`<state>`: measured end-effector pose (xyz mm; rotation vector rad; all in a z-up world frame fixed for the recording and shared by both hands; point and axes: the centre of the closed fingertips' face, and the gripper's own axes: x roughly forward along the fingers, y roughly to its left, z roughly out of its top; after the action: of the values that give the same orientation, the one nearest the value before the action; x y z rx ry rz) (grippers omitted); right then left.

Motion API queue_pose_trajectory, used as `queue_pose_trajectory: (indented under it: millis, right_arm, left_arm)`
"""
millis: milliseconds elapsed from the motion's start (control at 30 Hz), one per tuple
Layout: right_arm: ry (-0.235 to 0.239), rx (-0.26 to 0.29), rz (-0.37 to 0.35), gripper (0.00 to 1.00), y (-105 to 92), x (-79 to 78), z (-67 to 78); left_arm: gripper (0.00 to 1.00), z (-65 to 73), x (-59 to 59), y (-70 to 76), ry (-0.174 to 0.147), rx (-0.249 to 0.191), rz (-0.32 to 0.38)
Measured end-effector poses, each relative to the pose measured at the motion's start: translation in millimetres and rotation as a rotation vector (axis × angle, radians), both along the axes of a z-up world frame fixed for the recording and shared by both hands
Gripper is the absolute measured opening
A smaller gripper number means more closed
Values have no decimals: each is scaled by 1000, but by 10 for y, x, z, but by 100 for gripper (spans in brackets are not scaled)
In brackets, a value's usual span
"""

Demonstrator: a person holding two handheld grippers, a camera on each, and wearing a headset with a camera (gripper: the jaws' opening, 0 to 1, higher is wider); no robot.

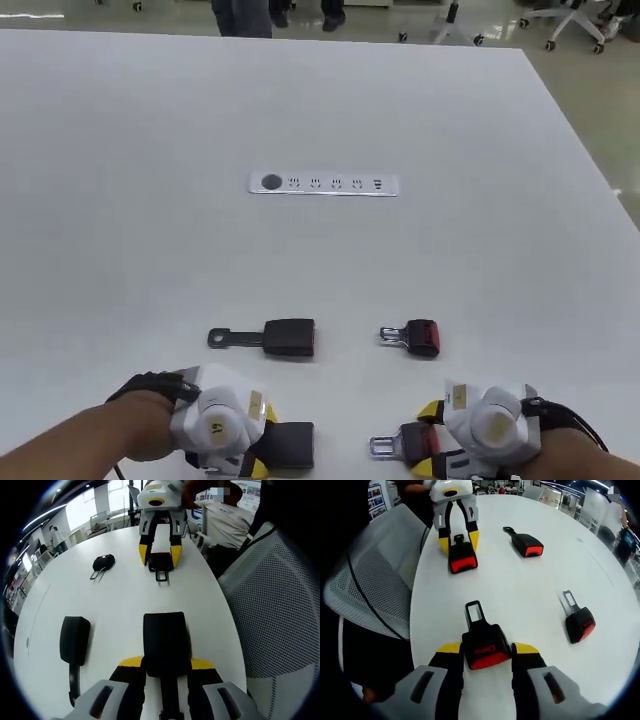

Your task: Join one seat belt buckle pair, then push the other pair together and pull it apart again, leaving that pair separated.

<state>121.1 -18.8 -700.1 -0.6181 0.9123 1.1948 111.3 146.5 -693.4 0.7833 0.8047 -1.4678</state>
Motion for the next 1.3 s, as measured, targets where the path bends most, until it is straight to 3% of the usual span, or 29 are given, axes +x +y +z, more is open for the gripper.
queue_pose_trajectory:
  millis: [467, 800, 1300]
  right_arm:
    - [-11, 37, -11, 35, 335, 14, 9]
    - [-16, 65, 1, 35, 552, 57, 97]
    - [-19, 104, 20, 35, 897, 32, 59]
  left_arm:
    - [33, -14, 6, 11, 4, 13, 13]
    - [33, -12, 28, 17, 5, 19, 13]
    - [33, 4, 44, 5, 8, 41, 2]
